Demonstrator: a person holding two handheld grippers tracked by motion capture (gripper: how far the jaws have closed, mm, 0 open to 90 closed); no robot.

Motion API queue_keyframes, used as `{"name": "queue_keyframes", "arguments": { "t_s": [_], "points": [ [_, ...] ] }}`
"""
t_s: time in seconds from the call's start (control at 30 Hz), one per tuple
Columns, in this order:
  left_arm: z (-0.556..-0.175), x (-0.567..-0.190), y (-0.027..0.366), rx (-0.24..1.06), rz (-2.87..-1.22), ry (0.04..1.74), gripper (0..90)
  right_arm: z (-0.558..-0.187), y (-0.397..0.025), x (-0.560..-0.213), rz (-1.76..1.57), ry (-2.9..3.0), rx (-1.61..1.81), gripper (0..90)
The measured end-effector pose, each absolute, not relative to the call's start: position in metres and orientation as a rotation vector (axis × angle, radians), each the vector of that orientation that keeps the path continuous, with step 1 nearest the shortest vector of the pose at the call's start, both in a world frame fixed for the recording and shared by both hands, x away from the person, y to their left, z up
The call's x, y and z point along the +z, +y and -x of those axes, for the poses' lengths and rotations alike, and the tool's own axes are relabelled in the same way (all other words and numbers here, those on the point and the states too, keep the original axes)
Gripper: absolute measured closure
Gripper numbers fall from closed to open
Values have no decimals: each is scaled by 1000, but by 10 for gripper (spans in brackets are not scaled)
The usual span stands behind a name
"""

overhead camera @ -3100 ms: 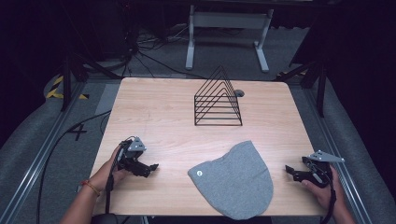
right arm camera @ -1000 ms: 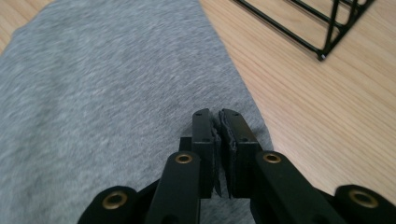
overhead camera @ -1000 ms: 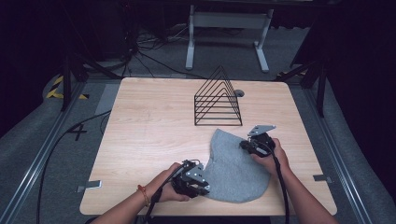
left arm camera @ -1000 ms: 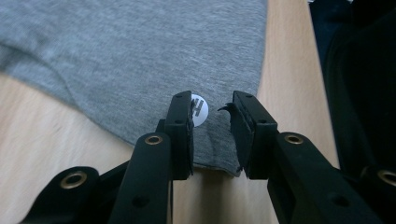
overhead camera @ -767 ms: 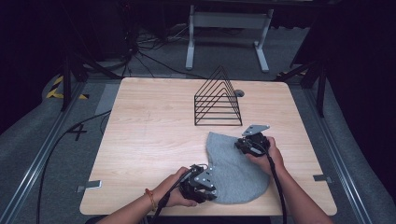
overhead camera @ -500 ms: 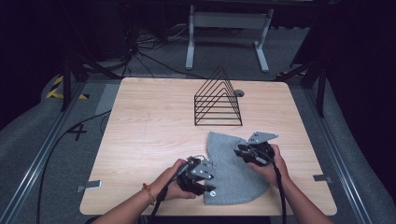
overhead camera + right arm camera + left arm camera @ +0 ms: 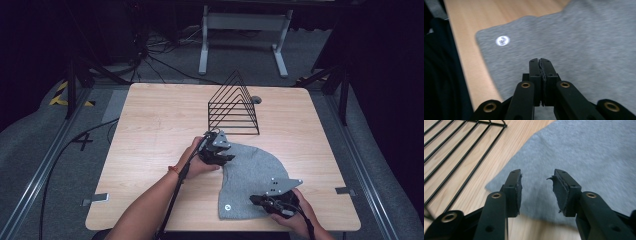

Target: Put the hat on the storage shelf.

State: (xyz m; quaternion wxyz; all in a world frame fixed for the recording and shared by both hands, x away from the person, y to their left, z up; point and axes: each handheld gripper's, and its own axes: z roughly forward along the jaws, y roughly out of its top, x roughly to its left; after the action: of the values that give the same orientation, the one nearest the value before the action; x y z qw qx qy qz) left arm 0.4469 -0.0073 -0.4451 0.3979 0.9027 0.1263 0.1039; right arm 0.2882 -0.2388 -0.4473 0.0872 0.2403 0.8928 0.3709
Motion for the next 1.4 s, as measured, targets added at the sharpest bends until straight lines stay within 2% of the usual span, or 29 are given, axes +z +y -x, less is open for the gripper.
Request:
{"name": "queue_keyframes", "arguments": {
  "t_s": [0.17, 0.27, 0.4, 0.7, 1.07, 1.17, 1.2, 1.3, 1.4],
  "points": [
    [-454, -457, -16, 288, -2381, 367, 631, -279, -227, -454, -639, 2725, 1043, 888],
    [-455, -461, -8, 236, -2370, 402, 650, -283, -231, -456, -638, 2737, 1019, 888],
    [-445, -459, 9, 237, -2392, 416, 682, -294, -243, -453, -671, 2703, 959, 886],
    [-393, -456, 42, 190, -2450, 399, 686, -323, -270, -452, -810, 2536, 828, 863],
    [-339, -457, 28, 90, -2447, 329, 704, -363, -288, -451, -951, 2451, 818, 829],
    [-336, -456, 23, 87, -2461, 310, 674, -368, -288, -451, -966, 2445, 821, 819],
    [-336, -454, 21, 86, -2449, 292, 627, -372, -289, -451, -973, 2438, 820, 782],
    [-342, -448, 25, 106, -2418, 306, 573, -375, -293, -448, -1012, 2413, 864, 741],
    [-368, -433, 39, 226, -2335, 416, 505, -378, -299, -444, -1049, 2394, 873, 669]
  ]
}}
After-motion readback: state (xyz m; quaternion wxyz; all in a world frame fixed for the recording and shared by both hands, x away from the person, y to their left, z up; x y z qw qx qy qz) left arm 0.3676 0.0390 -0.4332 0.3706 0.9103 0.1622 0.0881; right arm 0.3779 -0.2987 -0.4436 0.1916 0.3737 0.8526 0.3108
